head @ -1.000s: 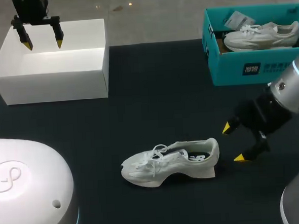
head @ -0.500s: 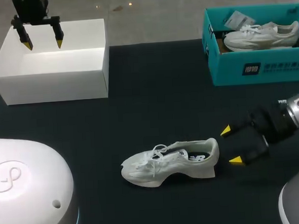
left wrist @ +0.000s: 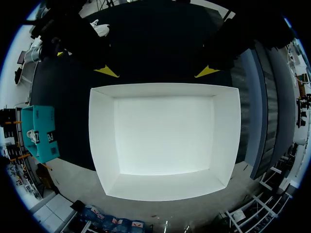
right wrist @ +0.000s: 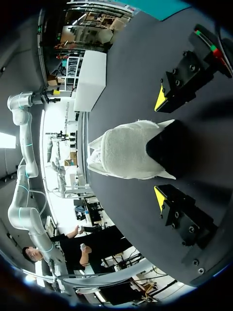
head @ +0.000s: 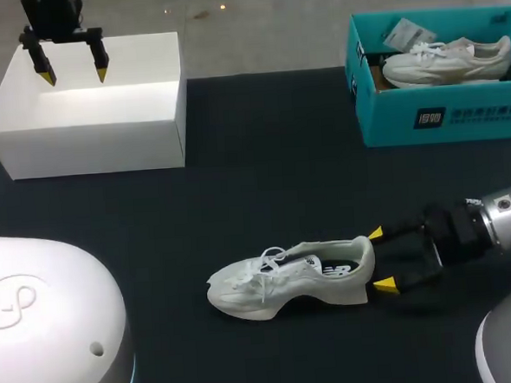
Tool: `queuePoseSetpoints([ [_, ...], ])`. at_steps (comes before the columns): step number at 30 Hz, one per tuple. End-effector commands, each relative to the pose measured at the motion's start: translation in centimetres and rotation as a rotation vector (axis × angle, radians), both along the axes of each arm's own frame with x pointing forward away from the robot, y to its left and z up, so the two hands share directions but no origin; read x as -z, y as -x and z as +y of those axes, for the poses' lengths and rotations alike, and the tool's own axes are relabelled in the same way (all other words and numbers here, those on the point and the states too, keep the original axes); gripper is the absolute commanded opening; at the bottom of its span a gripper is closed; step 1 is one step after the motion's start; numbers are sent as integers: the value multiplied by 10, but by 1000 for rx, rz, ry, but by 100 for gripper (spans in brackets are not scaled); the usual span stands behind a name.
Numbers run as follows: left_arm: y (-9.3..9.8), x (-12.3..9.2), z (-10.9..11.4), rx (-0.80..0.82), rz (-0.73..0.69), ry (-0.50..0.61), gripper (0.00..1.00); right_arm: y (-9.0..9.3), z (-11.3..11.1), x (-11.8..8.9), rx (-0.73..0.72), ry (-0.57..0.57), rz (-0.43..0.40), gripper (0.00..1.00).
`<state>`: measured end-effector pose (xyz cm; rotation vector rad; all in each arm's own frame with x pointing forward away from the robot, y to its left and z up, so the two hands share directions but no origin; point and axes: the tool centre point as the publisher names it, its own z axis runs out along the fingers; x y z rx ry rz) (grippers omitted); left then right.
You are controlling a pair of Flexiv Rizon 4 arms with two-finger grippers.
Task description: Take the shoe out of the shoebox, open the shoe tongue, remove and reinsert the insole, then place the shoe into the shoebox
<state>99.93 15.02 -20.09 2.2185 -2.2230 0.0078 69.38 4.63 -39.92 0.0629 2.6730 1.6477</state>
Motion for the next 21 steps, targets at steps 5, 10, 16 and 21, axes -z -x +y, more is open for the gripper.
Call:
queuePoseSetpoints([
  [5, 0, 0, 0, -1, 1, -2, 100, 1, 18, 7, 0, 12, 11, 100],
  [10, 0, 0, 0, -1, 1, -2, 100, 3, 27, 13, -20, 34, 18, 100],
  [16, 0, 0, 0, -1, 1, -2, 100, 2, 30, 15, -31, 73, 5, 100],
  [21, 0, 0, 0, -1, 1, -2, 100, 1, 33, 13, -38, 94, 3, 100],
])
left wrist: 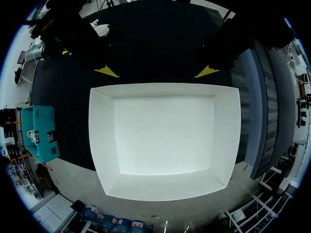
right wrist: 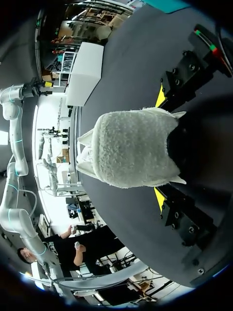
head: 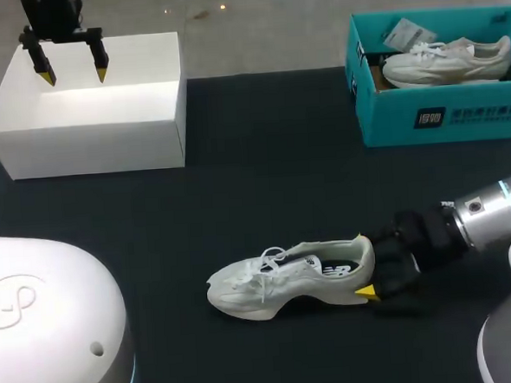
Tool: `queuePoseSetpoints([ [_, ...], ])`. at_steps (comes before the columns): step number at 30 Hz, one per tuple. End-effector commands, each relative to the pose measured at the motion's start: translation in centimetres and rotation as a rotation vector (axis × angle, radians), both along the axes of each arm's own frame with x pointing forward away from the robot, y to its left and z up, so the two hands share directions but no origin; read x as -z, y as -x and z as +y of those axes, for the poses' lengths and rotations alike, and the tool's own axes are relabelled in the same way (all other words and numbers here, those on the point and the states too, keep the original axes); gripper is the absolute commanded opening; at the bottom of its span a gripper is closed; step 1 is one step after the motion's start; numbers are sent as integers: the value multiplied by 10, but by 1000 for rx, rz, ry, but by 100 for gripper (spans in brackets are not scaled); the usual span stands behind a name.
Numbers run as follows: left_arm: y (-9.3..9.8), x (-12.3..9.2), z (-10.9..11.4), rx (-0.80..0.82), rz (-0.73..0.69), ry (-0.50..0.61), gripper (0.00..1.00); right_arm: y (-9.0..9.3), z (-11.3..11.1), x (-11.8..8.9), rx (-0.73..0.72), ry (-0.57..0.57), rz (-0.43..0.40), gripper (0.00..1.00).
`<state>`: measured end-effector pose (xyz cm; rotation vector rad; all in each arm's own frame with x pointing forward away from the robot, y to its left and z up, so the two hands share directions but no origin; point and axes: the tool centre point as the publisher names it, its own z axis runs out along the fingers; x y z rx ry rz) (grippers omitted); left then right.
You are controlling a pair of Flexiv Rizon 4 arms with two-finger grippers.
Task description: Take the shoe out of the shoebox, open the shoe tongue, remove and reinsert the insole, then place the shoe into the shoebox
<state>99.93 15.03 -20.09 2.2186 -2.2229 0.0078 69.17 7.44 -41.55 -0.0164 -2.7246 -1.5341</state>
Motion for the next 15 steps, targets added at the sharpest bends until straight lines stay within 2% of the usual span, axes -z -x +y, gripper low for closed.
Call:
queuePoseSetpoints([
  [1, 0, 0, 0, -1, 1, -2, 100, -1, 5, -3, -6, 17, 6, 100],
  [15, 0, 0, 0, -1, 1, -2, 100, 3, 18, 12, -3, 32, -1, 100],
])
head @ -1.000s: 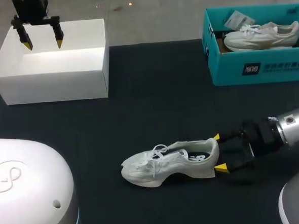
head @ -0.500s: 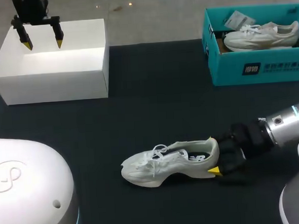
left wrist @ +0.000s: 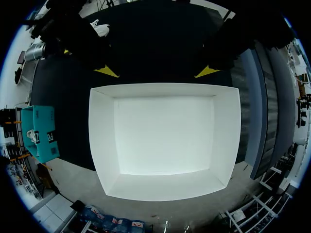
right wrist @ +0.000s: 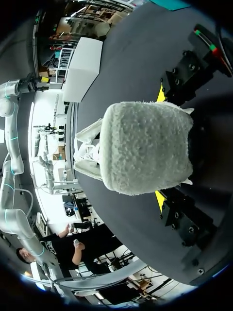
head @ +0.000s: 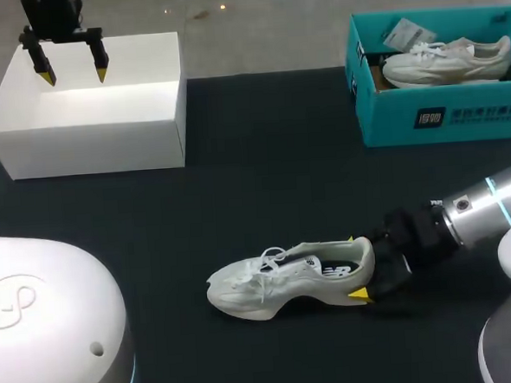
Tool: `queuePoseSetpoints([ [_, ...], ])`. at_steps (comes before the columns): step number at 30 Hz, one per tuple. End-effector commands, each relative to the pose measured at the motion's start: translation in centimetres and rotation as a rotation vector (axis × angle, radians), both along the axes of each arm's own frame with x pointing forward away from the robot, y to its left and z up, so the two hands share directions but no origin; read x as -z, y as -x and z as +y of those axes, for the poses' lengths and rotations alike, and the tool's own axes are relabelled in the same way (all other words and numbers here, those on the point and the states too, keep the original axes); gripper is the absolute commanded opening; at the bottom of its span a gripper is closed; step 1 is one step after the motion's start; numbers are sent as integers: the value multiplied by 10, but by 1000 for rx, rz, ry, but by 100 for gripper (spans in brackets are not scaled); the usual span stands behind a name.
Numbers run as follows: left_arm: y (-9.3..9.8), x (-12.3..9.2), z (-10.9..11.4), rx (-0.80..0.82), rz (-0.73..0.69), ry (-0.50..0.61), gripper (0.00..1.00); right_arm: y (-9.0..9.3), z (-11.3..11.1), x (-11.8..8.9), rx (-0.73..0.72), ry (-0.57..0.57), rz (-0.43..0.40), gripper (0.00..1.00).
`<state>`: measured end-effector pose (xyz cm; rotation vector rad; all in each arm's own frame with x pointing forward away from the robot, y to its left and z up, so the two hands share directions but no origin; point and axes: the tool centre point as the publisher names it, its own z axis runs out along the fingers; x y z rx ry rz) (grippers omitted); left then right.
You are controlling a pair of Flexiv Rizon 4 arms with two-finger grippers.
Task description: Take the shoe out of the shoebox, open the shoe tongue, remove and reinsert the insole, then place the shoe into the shoebox
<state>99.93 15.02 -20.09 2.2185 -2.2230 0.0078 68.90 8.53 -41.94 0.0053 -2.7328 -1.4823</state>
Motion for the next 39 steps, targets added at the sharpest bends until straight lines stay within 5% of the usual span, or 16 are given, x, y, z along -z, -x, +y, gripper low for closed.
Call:
queuePoseSetpoints([
  [1, 0, 0, 0, -1, 1, -2, 100, -1, 8, 9, 22, 0, -11, 100],
  [9, 0, 0, 0, -1, 1, -2, 100, -4, 13, 15, 92, -17, -38, 100],
  [10, 0, 0, 0, -1, 1, -2, 100, -4, 13, 15, 97, -19, -38, 87],
  [12, 0, 0, 0, -1, 1, -2, 100, -3, 15, 15, 101, -11, -39, 17],
  [13, 0, 0, 0, -1, 1, -2, 100, -3, 15, 14, 101, -10, -38, 0],
  [39, 0, 0, 0, -1, 1, -2, 100, -3, 15, 14, 101, -10, -38, 0],
])
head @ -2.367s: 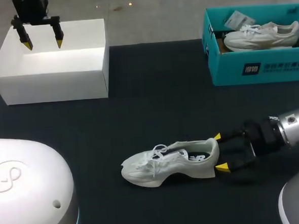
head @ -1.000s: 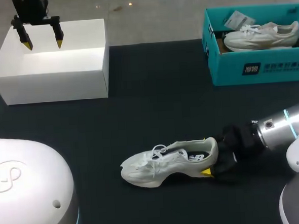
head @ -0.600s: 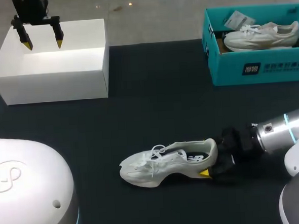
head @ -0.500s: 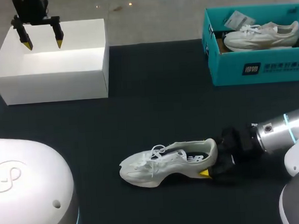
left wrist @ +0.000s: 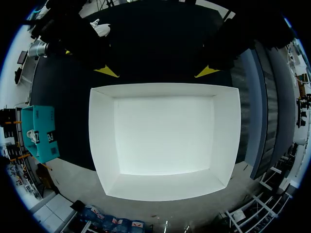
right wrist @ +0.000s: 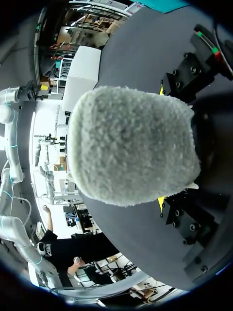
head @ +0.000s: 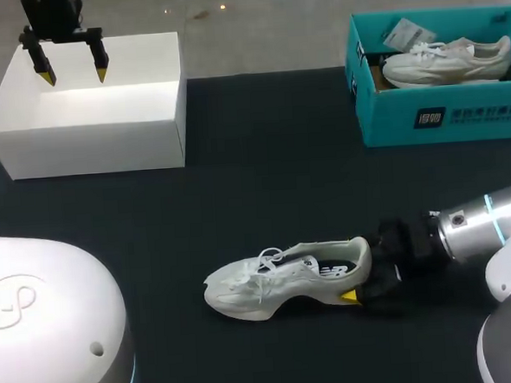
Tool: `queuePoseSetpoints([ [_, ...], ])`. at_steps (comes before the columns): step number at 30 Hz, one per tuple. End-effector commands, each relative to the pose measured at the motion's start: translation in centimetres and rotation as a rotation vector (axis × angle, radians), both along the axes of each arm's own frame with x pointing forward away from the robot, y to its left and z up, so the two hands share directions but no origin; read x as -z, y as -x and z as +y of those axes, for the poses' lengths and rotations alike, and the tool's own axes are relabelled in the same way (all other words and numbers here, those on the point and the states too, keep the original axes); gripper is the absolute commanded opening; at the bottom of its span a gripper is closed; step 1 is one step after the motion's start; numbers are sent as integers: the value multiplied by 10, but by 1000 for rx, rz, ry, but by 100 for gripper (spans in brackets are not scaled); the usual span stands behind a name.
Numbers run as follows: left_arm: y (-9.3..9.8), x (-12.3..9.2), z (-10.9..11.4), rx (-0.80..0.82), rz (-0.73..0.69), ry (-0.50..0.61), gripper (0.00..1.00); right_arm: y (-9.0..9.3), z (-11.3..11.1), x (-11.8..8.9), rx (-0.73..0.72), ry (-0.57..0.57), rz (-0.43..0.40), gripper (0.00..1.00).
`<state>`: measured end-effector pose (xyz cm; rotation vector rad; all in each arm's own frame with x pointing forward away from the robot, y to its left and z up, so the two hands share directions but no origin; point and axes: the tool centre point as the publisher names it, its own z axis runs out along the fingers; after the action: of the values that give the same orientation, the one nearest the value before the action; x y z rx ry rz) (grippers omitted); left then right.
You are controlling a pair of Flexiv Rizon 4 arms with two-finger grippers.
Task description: Take the shoe out of the shoebox, open the shoe tongue, remove and reinsert the insole, then place the shoe into the shoebox
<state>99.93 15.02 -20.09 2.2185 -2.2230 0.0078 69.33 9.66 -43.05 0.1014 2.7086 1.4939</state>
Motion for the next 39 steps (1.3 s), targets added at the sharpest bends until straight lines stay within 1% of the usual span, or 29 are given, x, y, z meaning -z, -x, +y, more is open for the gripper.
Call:
queuePoseSetpoints([
  [1, 0, 0, 0, -1, 1, -2, 100, 2, 4, 3, 2, 3, -1, 0],
  [13, 0, 0, 0, -1, 1, -2, 100, 2, 4, 3, 2, 3, -1, 0],
  [14, 5, -2, -3, 13, -2, -6, 100, 2, 4, 3, 2, 3, -1, 0],
  [16, 12, -4, -10, -18, -5, -35, 100, 2, 4, 3, 2, 3, -1, 0],
  [17, 16, -5, -14, -21, -14, -18, 100, 2, 4, 3, 2, 3, -1, 0],
  [18, 20, -6, -16, -44, -16, -25, 100, 2, 4, 3, 2, 3, -1, 0],
  [20, 26, -7, -23, -60, -14, -8, 100, 2, 4, 3, 2, 3, -1, 0],
  [21, 29, -6, -28, -72, -7, -46, 100, 2, 4, 3, 2, 3, -1, 0],
  [22, 34, -6, -34, -75, -15, -25, 100, 2, 4, 3, 2, 3, -1, 0],
  [24, 40, -5, -42, -94, -21, -43, 100, 2, 4, 3, 2, 3, -1, 0],
  [25, 44, -5, -46, -95, -29, -29, 100, 2, 4, 3, 2, 3, -1, 0],
  [26, 48, -5, -51, -119, -23, -66, 100, 2, 4, 3, 2, 3, -1, 0],
  [28, 56, -4, -64, -117, -46, -45, 100, 2, 4, 3, 2, 3, -1, 0],
  [29, 60, -4, -71, -135, -47, -70, 100, 2, 4, 3, 2, 3, -1, 0],
  [30, 64, -3, -78, -127, -53, -63, 100, 2, 4, 3, 2, 3, -1, 0],
  [32, 72, 0, -91, -148, -55, -104, 100, 2, 4, 3, 2, 3, -1, 0],
  [33, 76, 0, -98, -144, -68, -73, 100, 2, 4, 3, 2, 3, -1, 0],
  [34, 81, 0, -103, -149, -70, -81, 100, 2, 4, 3, 2, 3, -1, 0],
  [35, 86, 1, -109, -165, -72, -111, 100, 2, 4, 3, 2, 3, -1, 0],
  [36, 91, 1, -112, -183, -83, -92, 100, 2, 4, 3, 2, 3, -1, 0],
  [39, 106, 1, -124, -206, -96, -84, 100, 2, 4, 3, 2, 3, -1, 0],
])
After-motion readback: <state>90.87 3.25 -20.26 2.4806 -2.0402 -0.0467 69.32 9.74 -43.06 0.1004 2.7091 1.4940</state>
